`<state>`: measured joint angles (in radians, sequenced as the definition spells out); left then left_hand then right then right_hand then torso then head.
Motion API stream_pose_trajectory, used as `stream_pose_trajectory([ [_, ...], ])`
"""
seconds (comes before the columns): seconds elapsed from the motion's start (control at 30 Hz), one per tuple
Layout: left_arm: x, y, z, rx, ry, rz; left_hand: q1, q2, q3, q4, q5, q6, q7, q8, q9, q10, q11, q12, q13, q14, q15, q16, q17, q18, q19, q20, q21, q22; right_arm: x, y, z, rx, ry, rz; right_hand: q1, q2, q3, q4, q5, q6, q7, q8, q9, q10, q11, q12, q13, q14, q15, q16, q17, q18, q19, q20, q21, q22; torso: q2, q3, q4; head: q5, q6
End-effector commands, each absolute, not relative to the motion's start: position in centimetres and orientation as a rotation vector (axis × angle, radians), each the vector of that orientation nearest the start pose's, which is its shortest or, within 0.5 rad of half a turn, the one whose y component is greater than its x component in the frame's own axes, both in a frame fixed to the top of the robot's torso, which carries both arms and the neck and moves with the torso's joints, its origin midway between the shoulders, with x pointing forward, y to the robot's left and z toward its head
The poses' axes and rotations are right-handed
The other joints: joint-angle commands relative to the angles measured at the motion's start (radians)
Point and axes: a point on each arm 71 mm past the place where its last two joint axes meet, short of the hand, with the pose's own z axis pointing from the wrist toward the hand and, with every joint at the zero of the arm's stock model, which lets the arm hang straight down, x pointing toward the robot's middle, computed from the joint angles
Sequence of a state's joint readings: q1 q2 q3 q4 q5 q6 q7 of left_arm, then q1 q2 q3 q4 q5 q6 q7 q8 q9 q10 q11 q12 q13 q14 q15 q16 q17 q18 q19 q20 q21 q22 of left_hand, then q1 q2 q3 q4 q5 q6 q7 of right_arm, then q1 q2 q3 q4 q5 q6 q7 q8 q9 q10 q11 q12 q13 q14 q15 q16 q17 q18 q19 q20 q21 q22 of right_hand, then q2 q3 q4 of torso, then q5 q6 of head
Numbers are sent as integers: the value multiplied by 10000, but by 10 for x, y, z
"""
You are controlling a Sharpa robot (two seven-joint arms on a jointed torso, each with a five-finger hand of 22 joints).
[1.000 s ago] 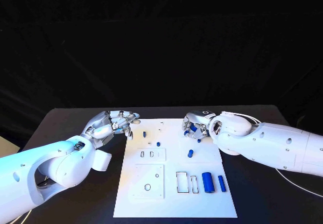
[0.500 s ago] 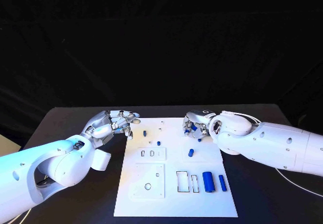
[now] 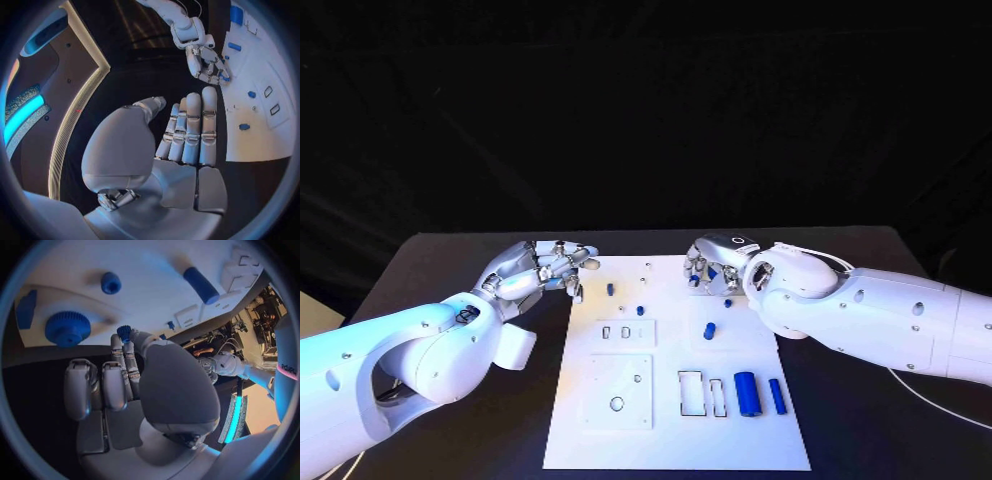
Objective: Assemble the parts on the task board
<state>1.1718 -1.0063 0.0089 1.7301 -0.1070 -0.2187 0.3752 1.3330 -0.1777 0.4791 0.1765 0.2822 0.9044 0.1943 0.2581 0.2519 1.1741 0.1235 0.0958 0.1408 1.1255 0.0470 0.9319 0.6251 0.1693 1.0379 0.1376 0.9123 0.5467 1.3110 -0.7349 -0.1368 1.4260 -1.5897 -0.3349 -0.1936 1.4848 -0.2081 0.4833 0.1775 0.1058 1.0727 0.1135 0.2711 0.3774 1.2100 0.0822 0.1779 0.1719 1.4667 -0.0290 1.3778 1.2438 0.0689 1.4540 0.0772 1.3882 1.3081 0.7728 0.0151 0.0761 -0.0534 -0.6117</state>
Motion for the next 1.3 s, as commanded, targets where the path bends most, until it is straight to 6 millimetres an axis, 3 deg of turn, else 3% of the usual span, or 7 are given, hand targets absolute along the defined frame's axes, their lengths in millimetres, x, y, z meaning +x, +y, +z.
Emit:
stream_pose_trajectory([
  [0.03, 446, 218, -153, -9640, 14984, -16908, 101, -10, 62, -13, -2, -63, 11, 14, 17, -63, -25, -8, 8, -83, -17, 44, -8, 135, -88, 5, 47, 8, 512, -171, -160, -2759, 15124, 4927, 28, 23, 403, -338, -24, 65, -9, 36, 15, 477, -410, 38, 469, 464, -49, 29, -15, -161, 23, -54, 37, 251, 20, 9, 25, -10, 58],
  [0.3, 446, 217, -153, -9619, 14996, -16950, 126, 11, 97, -39, -5, -58, 7, 18, 28, -61, -29, -8, 14, -86, -21, 45, -14, 137, -117, 6, 89, 37, 519, -152, -153, -2620, 14518, 5049, 67, -22, 550, -464, 93, 19, 28, -3, 71, 409, -389, 17, 538, 461, -36, 36, -30, -155, 1, -50, 22, 242, 29, -12, 35, 39, 114],
  [0.73, 446, 215, -151, -9556, 15022, -17054, 145, 22, 121, -60, -6, -58, 8, 19, 36, -62, -29, -9, 17, -89, -22, 45, -19, 138, -139, 6, 119, 57, 530, -125, -149, -2485, 13541, 5253, 26, -80, 737, -625, 219, -93, 103, -107, 134, 281, -315, -56, 603, 459, 18, 59, -33, -168, 13, -14, 70, 322, 63, 14, 46, 98, 104],
  [0.97, 446, 213, -150, -9506, 15040, -17104, 145, 22, 121, -60, -6, -58, 8, 19, 36, -62, -29, -9, 17, -89, -22, 45, -19, 138, -139, 6, 119, 57, 535, -117, -154, -2506, 13492, 5243, 23, -83, 739, -626, 218, -94, 104, -108, 135, 279, -313, -58, 604, 459, 19, 58, -36, -167, 11, -13, 67, 319, 103, -33, 156, 44, 92],
  [1.3, 445, 211, -149, -9447, 15031, -17183, 157, 27, 139, -77, -7, -60, 10, 19, 41, -64, -28, -10, 19, -92, -22, 44, -22, 138, -156, 6, 141, 72, 537, -113, -159, -2523, 13620, 5159, -29, -78, 754, -619, 216, -85, 111, -112, 152, 275, -304, -65, 614, 462, 30, 72, -21, -170, 16, -3, 79, 338, 127, -85, 253, -9, 74],
])
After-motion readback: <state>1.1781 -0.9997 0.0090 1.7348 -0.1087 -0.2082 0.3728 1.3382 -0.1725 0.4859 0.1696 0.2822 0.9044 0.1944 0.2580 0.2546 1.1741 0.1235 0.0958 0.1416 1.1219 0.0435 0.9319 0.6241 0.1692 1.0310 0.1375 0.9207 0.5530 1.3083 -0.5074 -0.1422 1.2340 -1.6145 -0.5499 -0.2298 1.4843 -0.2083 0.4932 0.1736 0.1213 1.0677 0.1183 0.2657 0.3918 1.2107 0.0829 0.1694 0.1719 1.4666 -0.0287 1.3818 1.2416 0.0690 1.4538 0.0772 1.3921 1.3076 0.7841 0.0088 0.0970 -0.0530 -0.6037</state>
